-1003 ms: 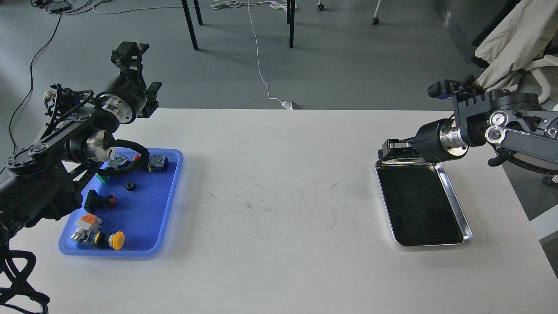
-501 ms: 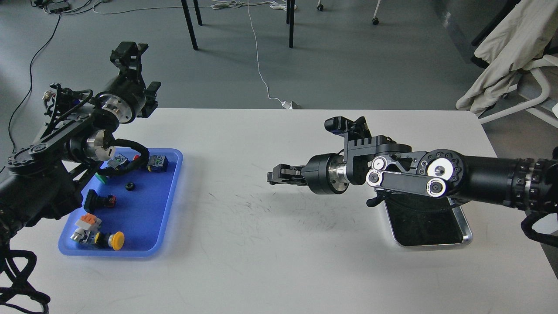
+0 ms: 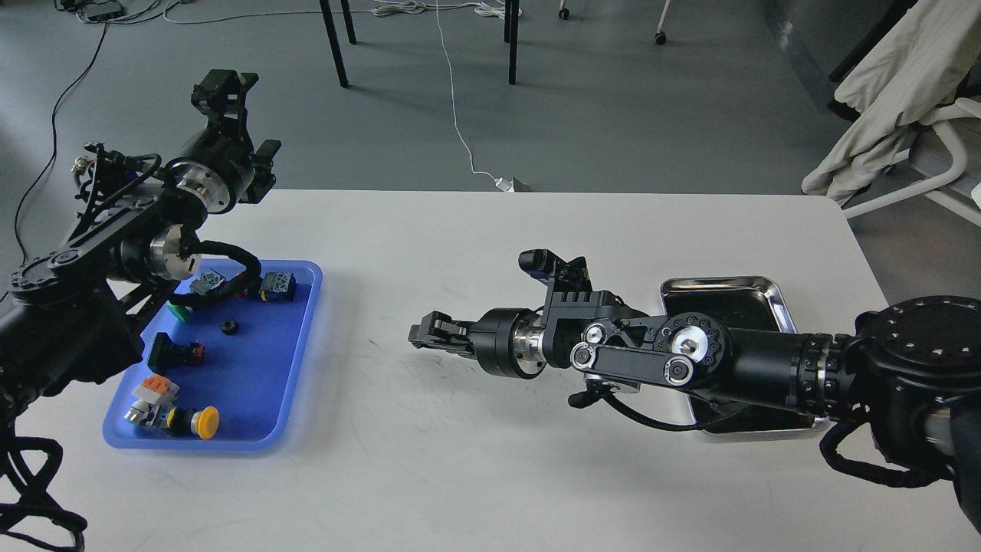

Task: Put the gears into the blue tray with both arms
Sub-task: 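Carry the black part to the table centre and release it, then retract the right arm away from the table centre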

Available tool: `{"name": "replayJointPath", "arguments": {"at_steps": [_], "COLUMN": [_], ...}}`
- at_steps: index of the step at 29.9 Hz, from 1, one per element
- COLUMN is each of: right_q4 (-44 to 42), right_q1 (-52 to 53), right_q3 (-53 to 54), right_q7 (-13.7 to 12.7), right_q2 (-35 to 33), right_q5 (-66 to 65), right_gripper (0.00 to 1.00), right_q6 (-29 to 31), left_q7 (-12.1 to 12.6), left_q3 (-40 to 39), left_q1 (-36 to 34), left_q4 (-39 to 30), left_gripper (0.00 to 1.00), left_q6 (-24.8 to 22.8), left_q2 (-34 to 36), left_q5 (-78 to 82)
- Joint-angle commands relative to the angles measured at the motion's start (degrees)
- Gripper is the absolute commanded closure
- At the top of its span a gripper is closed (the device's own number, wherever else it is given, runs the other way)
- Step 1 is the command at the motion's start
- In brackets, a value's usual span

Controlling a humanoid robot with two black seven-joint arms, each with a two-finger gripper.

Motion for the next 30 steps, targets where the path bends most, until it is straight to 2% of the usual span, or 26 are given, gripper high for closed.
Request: {"name": "replayJointPath", "arguments": {"at_steps": [1,8,16,21,23,25,26,28,29,30], "right_q4": [0.5,3.5,5.7,5.7,5.7,5.7,5.7,5.4,5.3,5.1], "right_q1": [-0.9,-1.7,-2.5,-3.8,-3.9,-3.9,-3.9,-3.9,-3.9,-3.8], "right_q3": [0.9,0.9,0.3,-0.3,-0.2,-0.3,-0.2,-0.3,-0.2,-0.2], "right_q7": [1.5,1.5,-3.0,-4.6,-4.7,-4.8,-4.8,-4.8,-4.7,-4.6], "right_q2": [0.0,0.0,0.0,0.0,0.0,0.0,0.0,0.0,0.0,0.0], "right_q5": [0.1,3.7,8.8,9.5,9.6,9.6,9.7,9.7,9.8,9.8], "right_gripper": [0.98,0.97,0.96,0.89,0.80,0.39,0.31,0.24,0.15,0.12], "right_q6": [-0.3,0.5,0.5,0.5,0.4,0.1,0.0,-0.1,-0.2,-0.2], "left_q7": [0.0,-0.1,-0.1,-0.1,0.0,-0.1,-0.1,-0.1,0.0,0.0], "left_q3": [0.0,0.0,0.1,0.1,0.1,0.1,0.1,0.1,0.1,0.1], "left_q1": [0.0,0.0,0.0,0.1,0.3,0.3,0.3,0.4,0.4,0.4], "left_q4": [0.0,0.0,0.0,0.1,0.0,0.1,0.1,0.1,0.1,0.1], "left_gripper": [0.02,0.02,0.02,0.02,0.02,0.02,0.02,0.02,0.02,0.02], "left_q6": [-0.1,-0.1,-0.1,-0.2,-0.2,-0.3,-0.3,-0.3,-0.3,-0.3], "left_q2": [0.3,0.6,0.6,0.6,0.6,0.7,0.7,0.7,0.6,0.6], "left_q5": [0.0,0.0,0.0,0.1,0.2,0.7,1.0,1.3,1.4,1.4]}}
